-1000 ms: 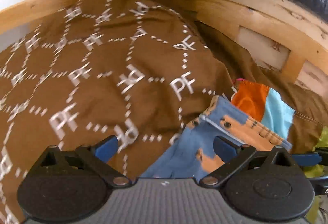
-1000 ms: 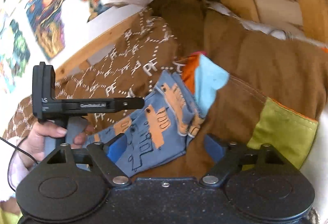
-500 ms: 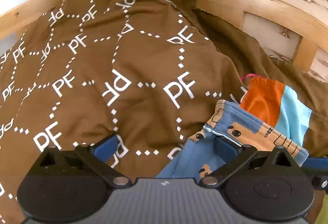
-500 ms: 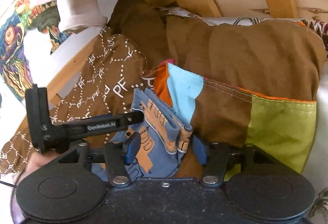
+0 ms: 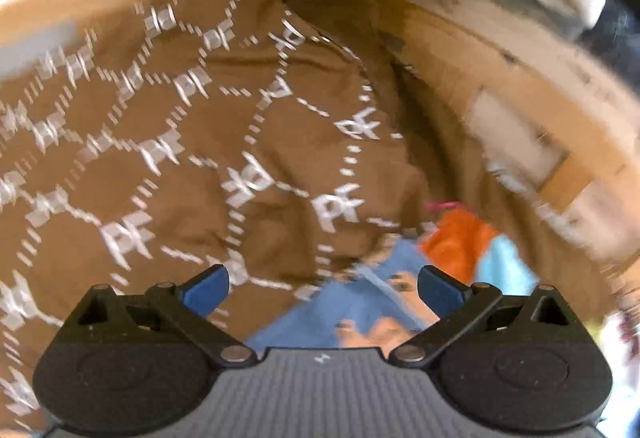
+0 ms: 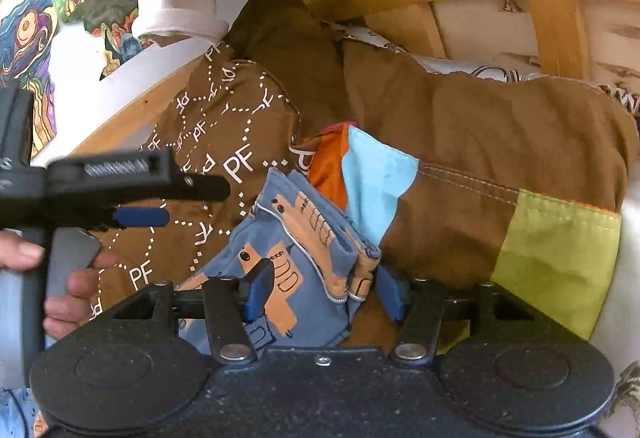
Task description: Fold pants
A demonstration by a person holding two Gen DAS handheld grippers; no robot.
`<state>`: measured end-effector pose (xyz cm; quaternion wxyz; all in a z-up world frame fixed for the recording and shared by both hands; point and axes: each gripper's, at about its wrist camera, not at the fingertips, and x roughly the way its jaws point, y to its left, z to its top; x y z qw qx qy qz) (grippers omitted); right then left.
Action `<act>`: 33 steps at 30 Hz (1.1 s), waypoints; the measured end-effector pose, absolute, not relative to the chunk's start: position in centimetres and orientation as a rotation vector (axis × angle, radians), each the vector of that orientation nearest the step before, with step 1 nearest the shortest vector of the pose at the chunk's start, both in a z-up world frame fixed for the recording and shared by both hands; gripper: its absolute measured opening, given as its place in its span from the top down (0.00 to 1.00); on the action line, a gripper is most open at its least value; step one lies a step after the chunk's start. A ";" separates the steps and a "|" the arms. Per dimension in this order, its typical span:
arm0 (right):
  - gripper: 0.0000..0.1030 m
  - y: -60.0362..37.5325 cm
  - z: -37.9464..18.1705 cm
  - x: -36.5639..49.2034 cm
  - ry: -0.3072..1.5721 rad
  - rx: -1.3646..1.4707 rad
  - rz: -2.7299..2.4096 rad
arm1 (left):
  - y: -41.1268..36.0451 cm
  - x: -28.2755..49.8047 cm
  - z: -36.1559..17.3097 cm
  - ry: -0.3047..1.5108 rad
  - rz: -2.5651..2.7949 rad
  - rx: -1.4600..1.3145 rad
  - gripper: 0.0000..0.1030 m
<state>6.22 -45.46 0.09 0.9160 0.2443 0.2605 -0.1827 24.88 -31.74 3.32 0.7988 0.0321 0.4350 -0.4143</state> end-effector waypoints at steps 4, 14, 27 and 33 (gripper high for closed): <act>0.45 -45.5 -0.1 5.9 0.517 0.508 -0.373 | -32.5 25.7 1.9 1.107 -1.007 -0.137 0.03; 0.81 -44.5 -0.4 5.5 0.478 0.370 -0.396 | -36.6 25.5 0.7 1.239 -1.083 -0.142 0.16; 0.84 -38.0 0.1 5.8 0.466 -0.118 -0.294 | -35.6 24.7 1.0 1.252 -1.005 -0.038 0.43; 0.85 -36.7 0.0 5.8 0.471 -0.171 -0.267 | -33.1 24.8 1.0 1.239 -0.992 -0.076 0.81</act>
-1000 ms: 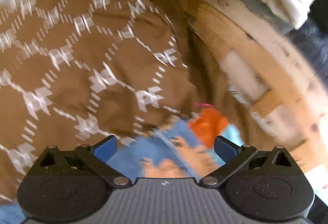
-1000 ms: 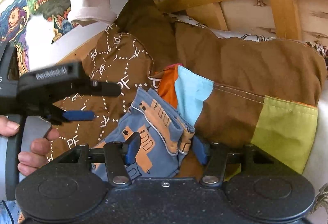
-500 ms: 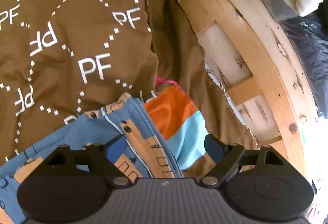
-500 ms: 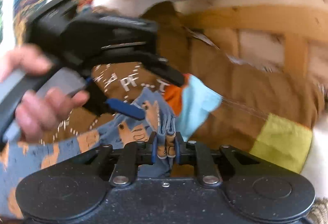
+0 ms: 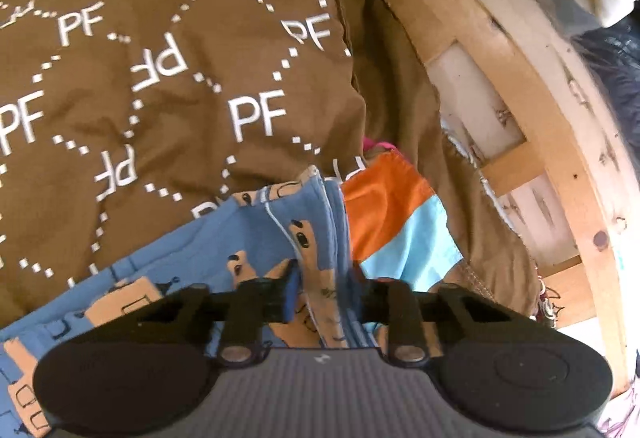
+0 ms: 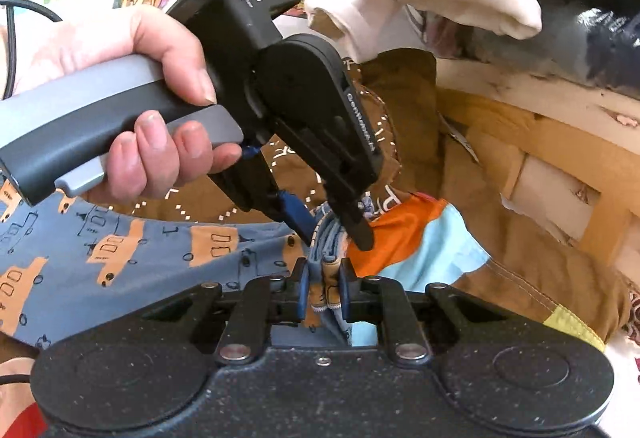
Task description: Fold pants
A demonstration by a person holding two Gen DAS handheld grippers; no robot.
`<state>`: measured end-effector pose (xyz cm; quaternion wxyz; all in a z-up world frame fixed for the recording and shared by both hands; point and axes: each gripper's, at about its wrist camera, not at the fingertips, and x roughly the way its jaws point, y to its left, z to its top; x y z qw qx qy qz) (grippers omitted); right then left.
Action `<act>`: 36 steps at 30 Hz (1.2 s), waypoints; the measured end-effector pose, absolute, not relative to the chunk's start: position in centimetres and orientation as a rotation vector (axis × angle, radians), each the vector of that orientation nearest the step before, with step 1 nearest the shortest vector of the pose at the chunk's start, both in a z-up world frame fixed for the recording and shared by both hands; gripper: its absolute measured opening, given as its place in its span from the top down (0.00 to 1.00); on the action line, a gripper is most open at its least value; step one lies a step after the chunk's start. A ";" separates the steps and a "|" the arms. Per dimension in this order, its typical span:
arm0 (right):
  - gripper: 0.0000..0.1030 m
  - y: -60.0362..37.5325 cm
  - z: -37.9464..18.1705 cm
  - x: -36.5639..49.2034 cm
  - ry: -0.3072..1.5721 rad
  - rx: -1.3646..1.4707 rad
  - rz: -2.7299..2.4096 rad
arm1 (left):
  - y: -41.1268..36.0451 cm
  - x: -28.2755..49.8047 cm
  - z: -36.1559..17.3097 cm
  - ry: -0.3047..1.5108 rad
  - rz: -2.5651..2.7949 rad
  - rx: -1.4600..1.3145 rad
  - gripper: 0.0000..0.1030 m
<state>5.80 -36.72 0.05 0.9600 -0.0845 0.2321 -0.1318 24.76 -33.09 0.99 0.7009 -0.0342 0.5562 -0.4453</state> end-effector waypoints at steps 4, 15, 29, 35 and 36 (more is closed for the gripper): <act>0.85 -35.9 0.5 5.3 0.449 -0.193 -0.234 | -30.6 24.2 1.8 1.183 -1.000 -0.120 0.88; 0.85 -30.4 2.1 3.8 0.371 -0.238 0.014 | -18.7 23.5 2.9 1.119 -0.878 -0.342 0.89; 0.85 -23.5 0.0 5.0 0.503 -0.216 0.263 | -10.2 22.9 -0.4 1.153 -0.711 -0.372 0.89; 0.85 -22.5 -1.4 5.7 0.563 -0.226 0.288 | -9.2 22.8 -2.3 1.178 -0.664 -0.360 0.70; 0.85 -22.6 -1.6 5.8 0.570 -0.223 0.287 | -8.9 22.8 -2.6 1.180 -0.658 -0.370 0.69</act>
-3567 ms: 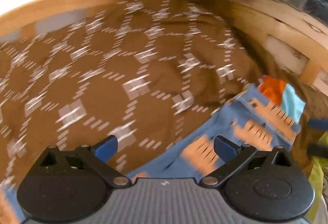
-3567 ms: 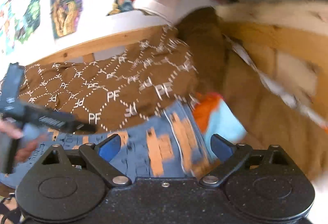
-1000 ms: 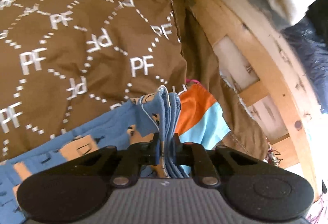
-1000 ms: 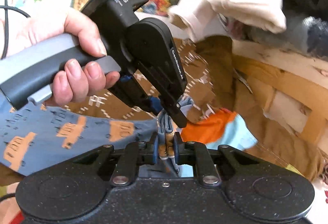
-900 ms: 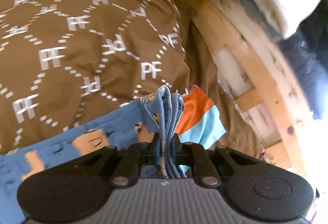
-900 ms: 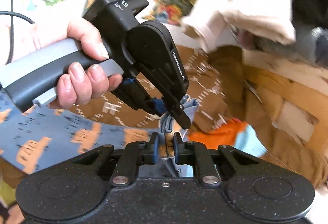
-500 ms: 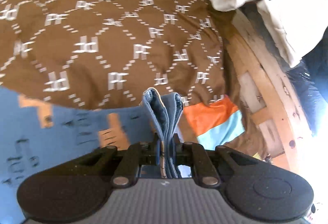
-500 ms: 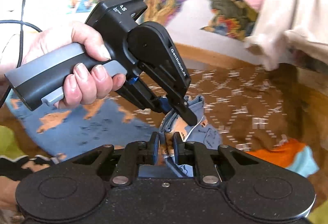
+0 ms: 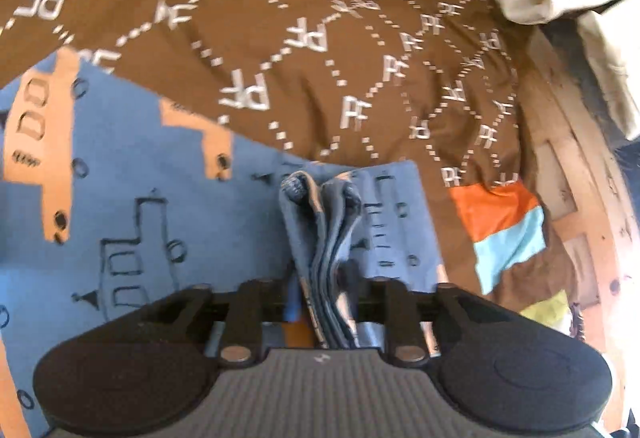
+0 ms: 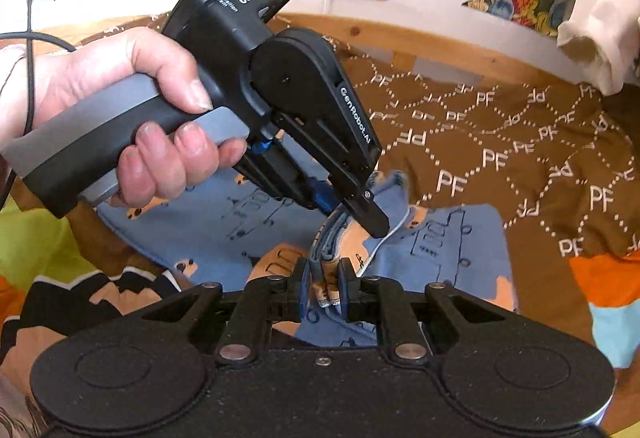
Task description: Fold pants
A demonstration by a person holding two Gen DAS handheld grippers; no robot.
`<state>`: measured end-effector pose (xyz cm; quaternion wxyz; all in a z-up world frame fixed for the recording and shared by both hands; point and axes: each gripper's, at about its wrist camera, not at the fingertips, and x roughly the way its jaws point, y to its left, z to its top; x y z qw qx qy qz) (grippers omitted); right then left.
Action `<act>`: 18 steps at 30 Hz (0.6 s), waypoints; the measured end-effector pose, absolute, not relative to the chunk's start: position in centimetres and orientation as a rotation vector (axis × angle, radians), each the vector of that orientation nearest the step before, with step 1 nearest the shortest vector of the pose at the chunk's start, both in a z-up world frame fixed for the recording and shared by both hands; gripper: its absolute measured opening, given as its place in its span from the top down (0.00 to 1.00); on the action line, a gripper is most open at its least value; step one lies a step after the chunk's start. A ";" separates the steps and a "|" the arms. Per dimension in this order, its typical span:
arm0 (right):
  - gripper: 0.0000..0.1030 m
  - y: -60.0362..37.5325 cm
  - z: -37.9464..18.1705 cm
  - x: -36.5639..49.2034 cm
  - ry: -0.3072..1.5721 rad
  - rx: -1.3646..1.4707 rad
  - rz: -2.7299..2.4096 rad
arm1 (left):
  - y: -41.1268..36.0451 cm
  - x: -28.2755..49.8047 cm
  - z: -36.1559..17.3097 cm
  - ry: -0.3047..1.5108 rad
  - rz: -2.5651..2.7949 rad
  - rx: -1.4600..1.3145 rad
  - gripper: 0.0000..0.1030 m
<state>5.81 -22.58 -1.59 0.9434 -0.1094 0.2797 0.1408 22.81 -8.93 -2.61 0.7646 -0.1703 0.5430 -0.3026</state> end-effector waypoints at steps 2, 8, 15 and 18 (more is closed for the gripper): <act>0.84 -22.6 -1.9 6.0 0.581 -0.222 0.286 | -8.5 22.9 -3.1 1.182 -0.659 -0.397 0.69; 0.82 -22.6 -2.4 6.3 0.596 -0.233 0.281 | -8.1 22.9 -3.3 1.173 -0.656 -0.404 0.82; 0.83 -22.4 -2.4 6.3 0.598 -0.247 0.283 | -8.8 22.1 -2.1 1.143 -0.637 -0.358 0.89; 0.85 -22.3 -2.2 6.1 0.596 -0.252 0.283 | -8.7 22.0 -1.7 1.144 -0.631 -0.363 0.89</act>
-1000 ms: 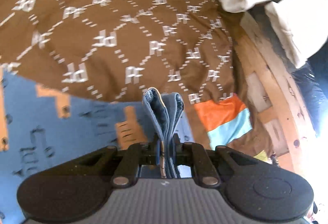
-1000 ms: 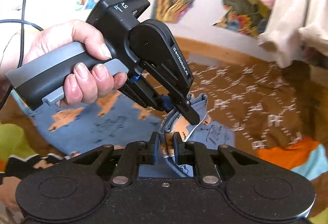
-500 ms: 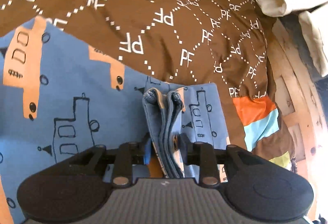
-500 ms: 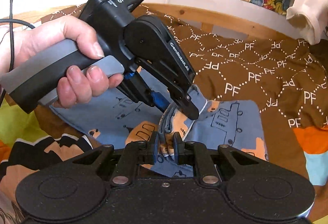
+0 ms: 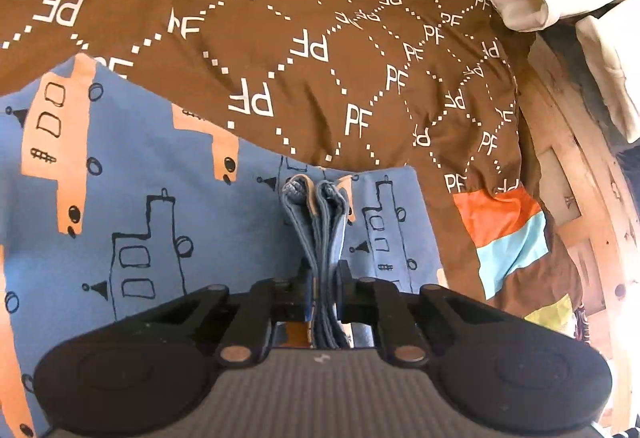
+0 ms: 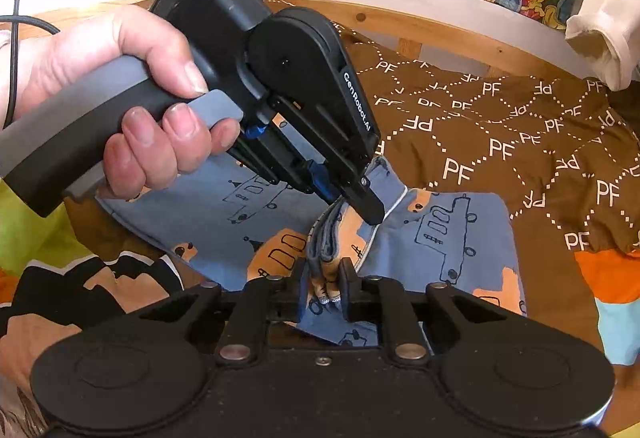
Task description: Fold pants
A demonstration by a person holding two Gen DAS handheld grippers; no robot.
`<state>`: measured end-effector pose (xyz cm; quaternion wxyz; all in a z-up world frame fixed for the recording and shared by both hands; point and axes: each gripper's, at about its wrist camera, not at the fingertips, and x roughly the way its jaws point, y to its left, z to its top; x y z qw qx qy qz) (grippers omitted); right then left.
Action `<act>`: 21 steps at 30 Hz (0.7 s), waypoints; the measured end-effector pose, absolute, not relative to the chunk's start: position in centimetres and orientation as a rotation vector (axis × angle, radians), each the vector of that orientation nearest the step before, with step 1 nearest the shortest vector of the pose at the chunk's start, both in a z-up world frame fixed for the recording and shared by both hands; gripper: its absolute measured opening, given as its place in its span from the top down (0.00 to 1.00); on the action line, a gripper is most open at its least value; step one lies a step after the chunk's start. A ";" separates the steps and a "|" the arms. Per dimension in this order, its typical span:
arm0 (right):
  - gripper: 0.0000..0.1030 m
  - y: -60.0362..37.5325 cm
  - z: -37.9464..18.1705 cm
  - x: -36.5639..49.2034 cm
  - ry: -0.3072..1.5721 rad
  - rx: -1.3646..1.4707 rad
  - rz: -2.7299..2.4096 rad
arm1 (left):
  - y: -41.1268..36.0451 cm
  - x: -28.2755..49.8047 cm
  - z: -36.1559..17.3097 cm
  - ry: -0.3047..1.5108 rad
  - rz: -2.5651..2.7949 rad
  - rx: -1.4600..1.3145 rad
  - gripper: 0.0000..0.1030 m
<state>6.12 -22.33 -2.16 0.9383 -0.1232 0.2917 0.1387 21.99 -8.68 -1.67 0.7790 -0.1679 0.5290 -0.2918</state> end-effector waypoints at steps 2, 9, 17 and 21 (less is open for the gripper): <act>0.85 -22.2 -1.9 5.9 0.590 -0.254 0.283 | -8.3 21.9 -1.4 1.142 -0.630 -0.370 0.89; 0.85 -20.5 -1.3 5.1 0.572 -0.266 0.328 | -5.9 21.1 -0.8 1.130 -0.599 -0.368 0.89; 0.86 -17.6 -0.9 5.3 0.568 -0.278 0.405 | -2.5 20.7 -0.4 1.118 -0.547 -0.367 0.89; 0.86 -15.9 -0.9 5.6 0.568 -0.275 0.443 | -0.7 20.3 -0.3 1.109 -0.515 -0.374 0.89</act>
